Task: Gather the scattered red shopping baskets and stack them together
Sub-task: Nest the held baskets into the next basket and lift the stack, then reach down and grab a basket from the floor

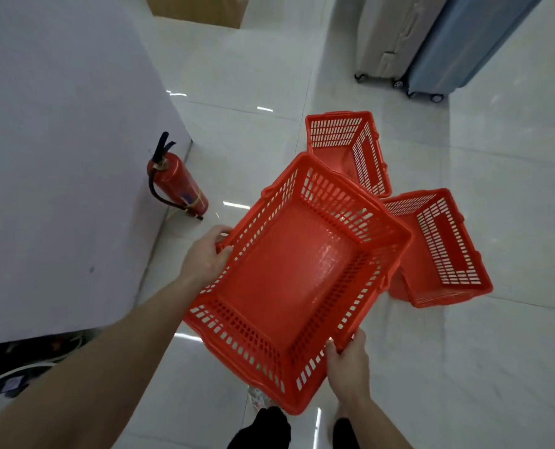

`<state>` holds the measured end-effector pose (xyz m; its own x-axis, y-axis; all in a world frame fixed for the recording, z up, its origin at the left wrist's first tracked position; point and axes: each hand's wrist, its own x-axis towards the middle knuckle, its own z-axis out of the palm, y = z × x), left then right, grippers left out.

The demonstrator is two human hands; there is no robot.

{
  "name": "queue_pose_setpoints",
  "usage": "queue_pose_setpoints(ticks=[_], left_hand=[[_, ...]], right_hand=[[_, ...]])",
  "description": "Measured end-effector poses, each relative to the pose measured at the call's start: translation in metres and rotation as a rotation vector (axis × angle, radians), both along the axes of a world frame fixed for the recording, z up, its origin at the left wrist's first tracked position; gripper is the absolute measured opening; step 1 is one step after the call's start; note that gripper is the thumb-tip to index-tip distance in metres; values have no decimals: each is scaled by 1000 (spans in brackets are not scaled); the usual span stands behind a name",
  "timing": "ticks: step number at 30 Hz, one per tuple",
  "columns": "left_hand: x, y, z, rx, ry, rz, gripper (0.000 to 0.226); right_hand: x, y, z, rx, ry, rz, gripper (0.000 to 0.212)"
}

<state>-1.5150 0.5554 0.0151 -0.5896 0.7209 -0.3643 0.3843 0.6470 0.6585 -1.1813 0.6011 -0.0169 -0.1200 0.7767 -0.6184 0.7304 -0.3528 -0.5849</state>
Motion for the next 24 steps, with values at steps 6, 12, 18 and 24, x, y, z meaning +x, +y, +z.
queue_pose_setpoints(ticks=[6, 12, 18, 24], left_hand=[[18, -17, -41, -109, -12, -5, 44], [40, -17, -15, -174, 24, -48, 75], [84, 23, 53, -193, 88, -205, 88], [159, 97, 119, -161, 196, -332, 93]], right_hand=[[12, -10, -21, -112, -81, 15, 42], [21, 44, 8, -91, -294, 404, 64], [49, 130, 93, 80, -396, 396, 71], [134, 192, 163, 187, -422, 295, 70]])
